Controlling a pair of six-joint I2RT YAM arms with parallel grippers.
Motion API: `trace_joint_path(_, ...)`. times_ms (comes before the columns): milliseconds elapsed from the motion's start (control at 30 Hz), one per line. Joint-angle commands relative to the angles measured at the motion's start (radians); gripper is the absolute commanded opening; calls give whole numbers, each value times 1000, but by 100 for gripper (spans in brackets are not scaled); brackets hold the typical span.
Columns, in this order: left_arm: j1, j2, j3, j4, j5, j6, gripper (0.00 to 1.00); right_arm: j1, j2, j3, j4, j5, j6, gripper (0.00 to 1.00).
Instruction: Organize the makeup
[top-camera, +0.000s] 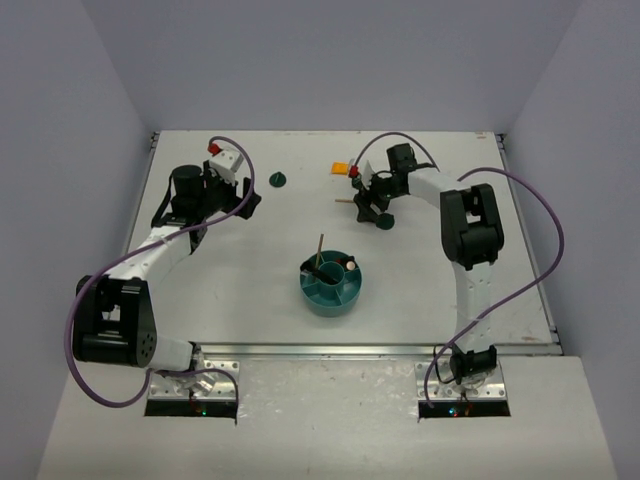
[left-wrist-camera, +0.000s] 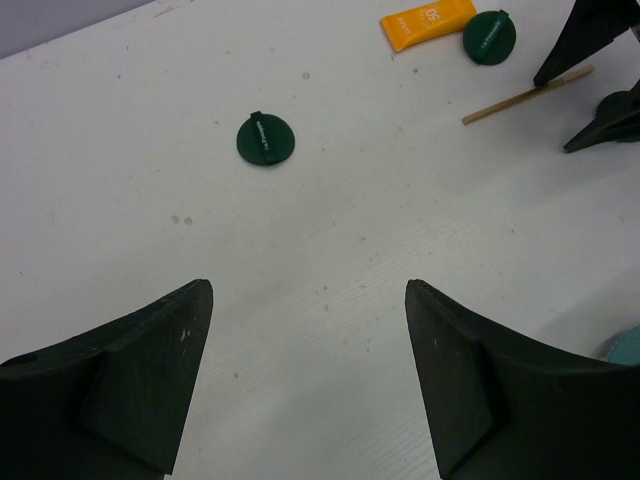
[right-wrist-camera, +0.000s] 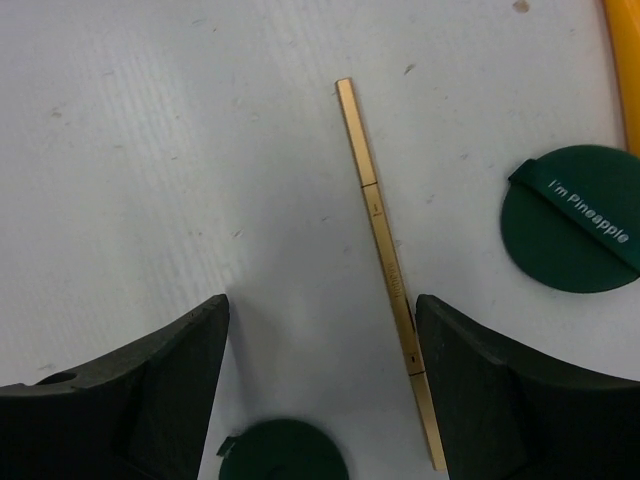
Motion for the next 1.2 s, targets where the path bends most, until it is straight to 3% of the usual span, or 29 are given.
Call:
trace_joint_path(0, 10, -4, 40, 33, 20, 1, 76, -2, -90, -83, -42, 4, -8, 73)
trace_joint_path(100, 10, 0, 44, 39, 28, -1, 76, -2, -121, -126, -34, 13, 1, 70)
trace_joint_path(233, 10, 2, 48, 42, 31, 0, 76, 3, -132, -144, -14, 82, 38, 57)
trace_joint_path(467, 10, 0, 50, 45, 39, -4, 75, 52, 9, 96, -163, 233, 75, 49)
trace_joint_path(633, 10, -12, 52, 37, 25, 10, 76, 105, 35, 79, -191, 360, -3, 47)
trace_joint_path(933, 10, -9, 49, 39, 25, 14, 76, 128, 18, 13, -222, 378, -47, 45)
trace_joint_path(1033, 10, -7, 50, 43, 29, 11, 76, 132, 54, 48, -272, 350, -42, 30)
trace_joint_path(1133, 10, -8, 53, 40, 27, 12, 76, 134, 78, 85, -282, 373, -9, 0)
trace_joint_path(1167, 10, -10, 53, 38, 27, 11, 76, 133, 83, 86, -267, 401, 6, 0)
